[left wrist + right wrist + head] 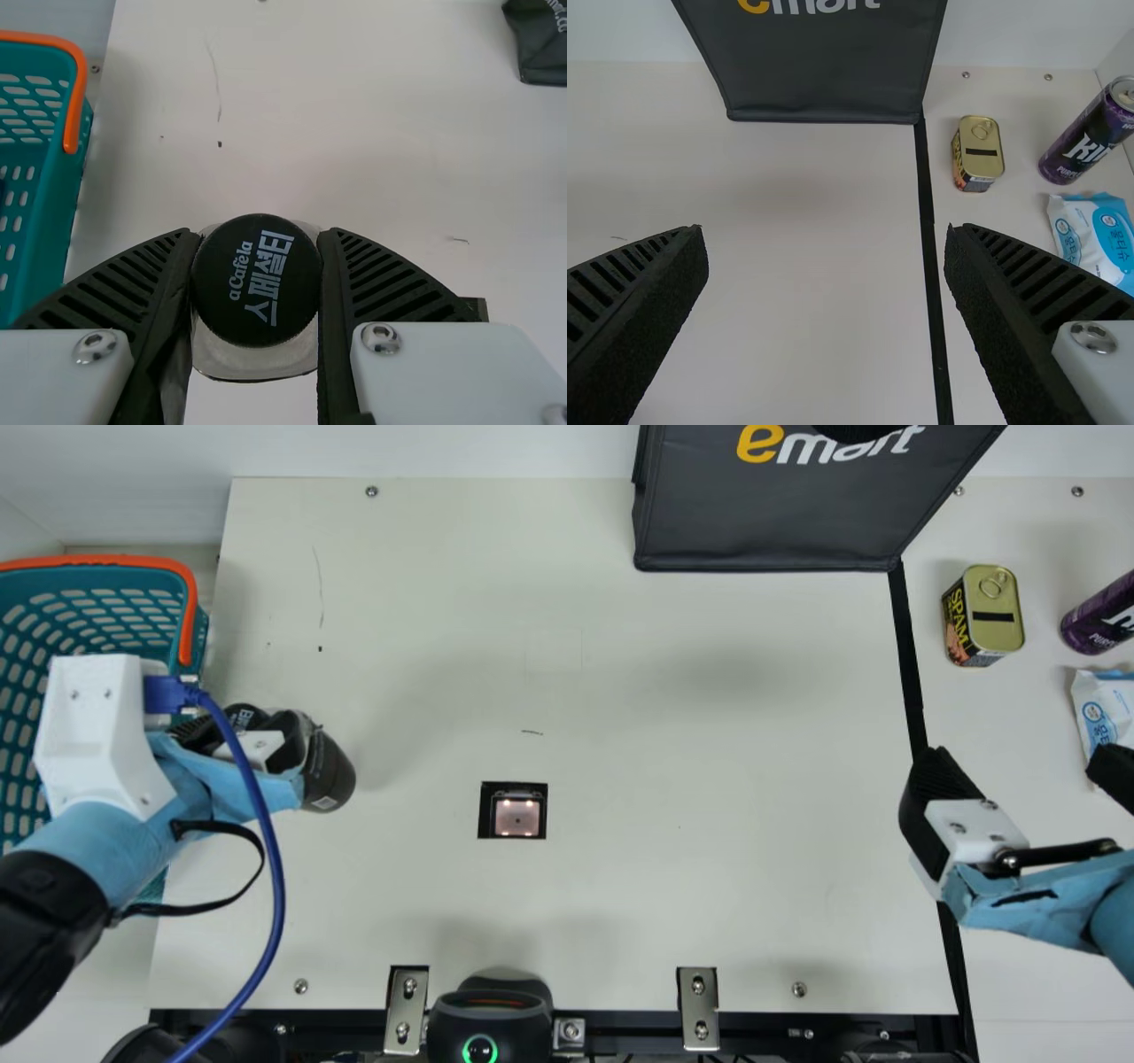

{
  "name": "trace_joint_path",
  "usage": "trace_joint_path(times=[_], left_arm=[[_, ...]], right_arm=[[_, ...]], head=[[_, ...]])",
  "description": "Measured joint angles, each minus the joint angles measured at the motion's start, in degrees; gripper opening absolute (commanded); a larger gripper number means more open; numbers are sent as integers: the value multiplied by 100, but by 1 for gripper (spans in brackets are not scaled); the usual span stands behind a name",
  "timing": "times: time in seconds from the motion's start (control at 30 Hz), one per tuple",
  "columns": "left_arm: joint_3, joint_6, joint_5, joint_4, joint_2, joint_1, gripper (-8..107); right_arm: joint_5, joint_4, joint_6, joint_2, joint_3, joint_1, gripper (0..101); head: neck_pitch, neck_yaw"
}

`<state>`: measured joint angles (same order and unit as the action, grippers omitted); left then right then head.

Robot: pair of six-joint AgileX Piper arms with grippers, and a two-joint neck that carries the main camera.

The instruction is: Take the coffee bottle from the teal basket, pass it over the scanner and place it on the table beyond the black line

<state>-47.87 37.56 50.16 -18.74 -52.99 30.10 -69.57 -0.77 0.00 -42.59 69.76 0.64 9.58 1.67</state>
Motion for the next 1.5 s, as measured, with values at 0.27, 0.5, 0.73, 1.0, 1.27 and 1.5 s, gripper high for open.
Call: trace_joint_path(times=[0.27,0.5,0.73,1.0,1.27,1.5], left_arm=[[-96,619,269,-304,-29,716,-8],[-225,1246,520,-609,-155,1425,-8],[-414,1961,787,-967,-357,2206,-8],[-636,2760,1075,-1307,-664,3143,-8],[-800,3414,1306,-1538,-980,3983,-8],[-893,3822,1383,-1639,-1220,4462,-8]], right_arm=[[0,0,0,0,0,0,95],[0,0,0,0,0,0,95],[0,0,0,0,0,0,95],[0,0,0,0,0,0,95],[-5,0,0,0,0,0,95],[-5,0,0,0,0,0,95]], head=[[0,9],[0,0],[0,0],[0,0],[0,0],[0,0]])
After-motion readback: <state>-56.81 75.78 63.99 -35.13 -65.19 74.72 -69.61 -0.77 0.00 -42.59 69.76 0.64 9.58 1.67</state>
